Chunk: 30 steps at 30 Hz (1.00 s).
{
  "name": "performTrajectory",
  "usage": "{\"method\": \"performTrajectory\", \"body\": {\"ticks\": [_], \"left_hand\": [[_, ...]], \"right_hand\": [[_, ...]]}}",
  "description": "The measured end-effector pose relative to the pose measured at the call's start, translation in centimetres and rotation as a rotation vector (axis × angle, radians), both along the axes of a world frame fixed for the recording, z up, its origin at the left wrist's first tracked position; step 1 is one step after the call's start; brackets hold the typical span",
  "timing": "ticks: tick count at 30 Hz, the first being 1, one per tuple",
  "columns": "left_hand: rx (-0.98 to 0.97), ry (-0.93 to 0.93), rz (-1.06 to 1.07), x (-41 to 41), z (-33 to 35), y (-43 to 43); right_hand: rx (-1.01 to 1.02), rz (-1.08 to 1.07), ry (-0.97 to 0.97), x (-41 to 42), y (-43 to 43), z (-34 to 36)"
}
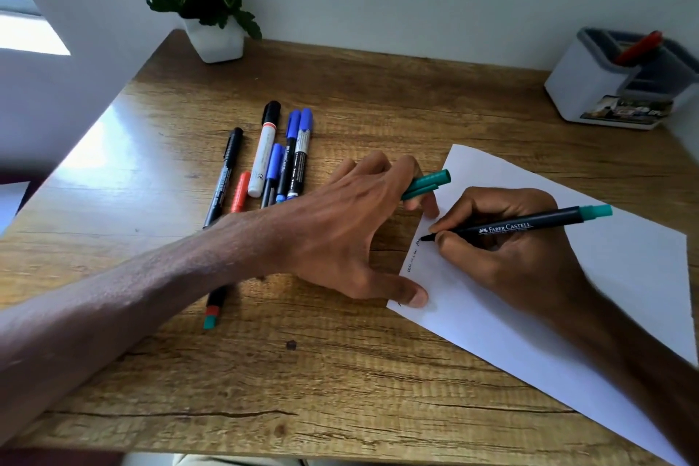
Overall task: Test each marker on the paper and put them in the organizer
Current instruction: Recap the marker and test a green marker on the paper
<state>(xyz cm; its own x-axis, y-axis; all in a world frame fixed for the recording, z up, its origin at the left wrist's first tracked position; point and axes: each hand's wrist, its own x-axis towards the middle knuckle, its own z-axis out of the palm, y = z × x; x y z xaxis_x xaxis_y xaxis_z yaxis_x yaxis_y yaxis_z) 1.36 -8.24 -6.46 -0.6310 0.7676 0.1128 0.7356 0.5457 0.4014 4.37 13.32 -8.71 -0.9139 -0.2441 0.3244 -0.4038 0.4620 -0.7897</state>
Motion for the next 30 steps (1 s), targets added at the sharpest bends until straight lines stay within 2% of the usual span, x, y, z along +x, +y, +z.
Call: {"method": "performTrajectory", "body": {"ticks": [30], "left_hand": [[-0.033, 0.018, 0.008, -0.04, -0.20, 0.17]], "right_hand": [[-0.072, -0.064, -0.058, -0.29, -0.07, -0.02]]}}
